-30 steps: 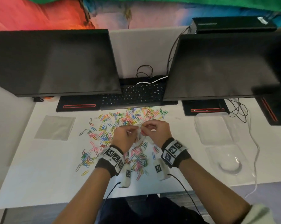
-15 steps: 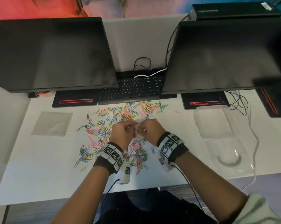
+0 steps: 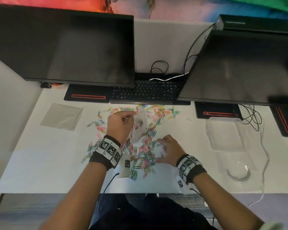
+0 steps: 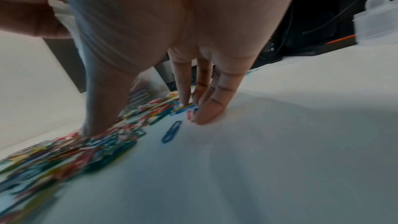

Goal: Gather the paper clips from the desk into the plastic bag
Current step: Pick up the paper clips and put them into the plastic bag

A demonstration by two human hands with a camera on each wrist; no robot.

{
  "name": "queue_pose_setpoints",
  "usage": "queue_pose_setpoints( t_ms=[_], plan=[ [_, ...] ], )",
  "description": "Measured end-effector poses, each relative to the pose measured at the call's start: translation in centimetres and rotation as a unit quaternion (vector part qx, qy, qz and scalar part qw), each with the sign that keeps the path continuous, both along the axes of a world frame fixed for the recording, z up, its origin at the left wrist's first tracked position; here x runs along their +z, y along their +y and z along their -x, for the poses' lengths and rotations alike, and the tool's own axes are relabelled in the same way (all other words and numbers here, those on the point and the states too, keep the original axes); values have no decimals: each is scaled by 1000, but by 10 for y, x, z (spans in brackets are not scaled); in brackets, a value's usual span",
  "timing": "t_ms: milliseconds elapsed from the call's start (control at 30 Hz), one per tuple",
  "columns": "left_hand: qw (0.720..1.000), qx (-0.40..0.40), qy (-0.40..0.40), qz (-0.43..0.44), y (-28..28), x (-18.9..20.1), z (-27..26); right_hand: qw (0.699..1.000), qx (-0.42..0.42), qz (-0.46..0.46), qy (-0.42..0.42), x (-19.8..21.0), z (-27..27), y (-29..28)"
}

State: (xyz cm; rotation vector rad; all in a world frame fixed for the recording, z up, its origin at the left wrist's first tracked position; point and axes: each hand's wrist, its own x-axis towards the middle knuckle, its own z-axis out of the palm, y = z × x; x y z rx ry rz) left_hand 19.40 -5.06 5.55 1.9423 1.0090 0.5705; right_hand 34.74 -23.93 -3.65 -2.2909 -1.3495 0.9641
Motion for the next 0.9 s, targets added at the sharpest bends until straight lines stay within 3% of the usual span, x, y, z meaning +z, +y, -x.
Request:
queue_pose_setpoints(
  t_ms=[167,267,667,800,900],
  plan=[
    [1000,10,-19,-2,2,3,10,995,88,11,-47,-9,34,2],
    [1000,14,-20,0,0,1,14,994,89,10,-58,-17,44,3],
    [999,16,-8,27,-9,-7,18,963,167,-130,-167,-25,42,10],
    [1000,13,-5,24,-12,-8,16,971,105,-149,-155,-25,33,12],
    [1000,3,-9,20,-15,-9,15,987,-86,-133,-23,-15,23,14]
  ],
)
